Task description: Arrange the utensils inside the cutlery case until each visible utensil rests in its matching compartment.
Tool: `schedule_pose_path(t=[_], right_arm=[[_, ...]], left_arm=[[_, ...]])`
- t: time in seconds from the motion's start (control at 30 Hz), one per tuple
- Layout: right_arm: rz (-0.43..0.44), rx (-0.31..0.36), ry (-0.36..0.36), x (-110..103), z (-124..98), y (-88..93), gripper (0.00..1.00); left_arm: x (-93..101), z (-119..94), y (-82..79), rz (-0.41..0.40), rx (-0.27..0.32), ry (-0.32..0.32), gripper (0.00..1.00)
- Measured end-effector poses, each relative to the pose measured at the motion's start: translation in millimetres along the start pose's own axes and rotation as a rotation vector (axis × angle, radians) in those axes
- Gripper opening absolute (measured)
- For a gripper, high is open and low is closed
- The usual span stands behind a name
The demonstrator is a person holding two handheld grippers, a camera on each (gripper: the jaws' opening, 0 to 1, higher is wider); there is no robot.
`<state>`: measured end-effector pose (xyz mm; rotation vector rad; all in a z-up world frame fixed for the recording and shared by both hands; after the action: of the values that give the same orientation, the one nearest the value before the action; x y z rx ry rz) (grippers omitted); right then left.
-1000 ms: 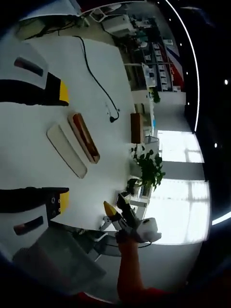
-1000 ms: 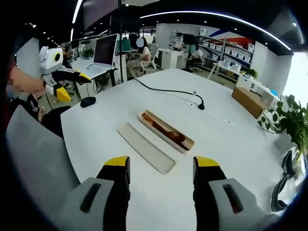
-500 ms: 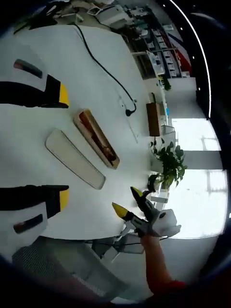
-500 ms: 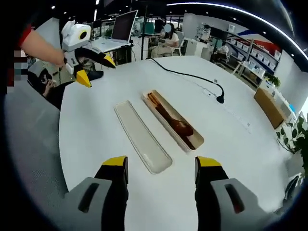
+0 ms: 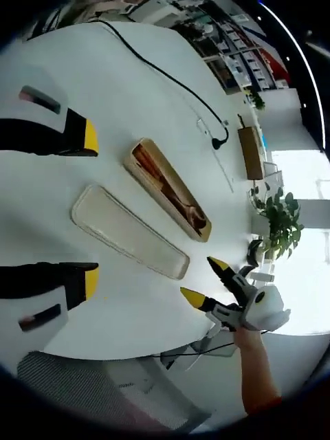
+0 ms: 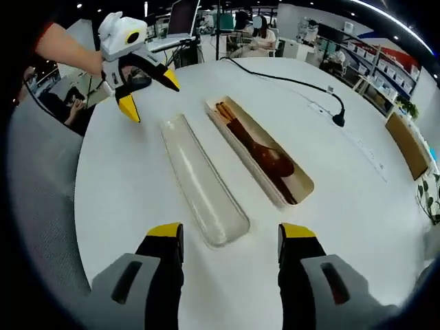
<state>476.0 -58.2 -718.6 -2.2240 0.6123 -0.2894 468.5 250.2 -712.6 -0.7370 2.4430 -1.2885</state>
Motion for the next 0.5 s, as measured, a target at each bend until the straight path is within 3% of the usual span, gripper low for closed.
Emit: schedule_pose_path(t=[0.1,0.23,0.33,0.5], right_arm=[[0.037,0.012,-0.005,-2.0,4.2,4.1,0.54],[-0.067,-0.033,0.004,-2.2,6.3,11.2,0.54],[-0.045,-0.02,-0.01,-2.9,9.3,12.9,0.53],[-0.008,-0.015,-0.015,-3.8,15.6,14.1,0.52]], left_arm=[[-2.3,7.3,2.8,-0.003,0.001,-0.005,0.61],[-0.9,15.1,10.0,-0.003,-0.009,0.006,0.6],[-0.9,18.8,13.5,0.014,-0.05,-0.005,0.58],[2.0,25.2,13.1,0.012,-0.045,0.0,0.54]])
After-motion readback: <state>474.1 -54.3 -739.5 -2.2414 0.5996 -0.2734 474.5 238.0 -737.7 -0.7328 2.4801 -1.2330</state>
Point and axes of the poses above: the point that each gripper's makers call its tool centre point, and the gripper's own axes: z roughly forward along the fingers, x roughly to its right, y roughly out of its underside, the point moved 10 cm from there along -z, roughly backward along the fingers, and after that the axes turned 12 degrees about x, right-handed, at the moved point
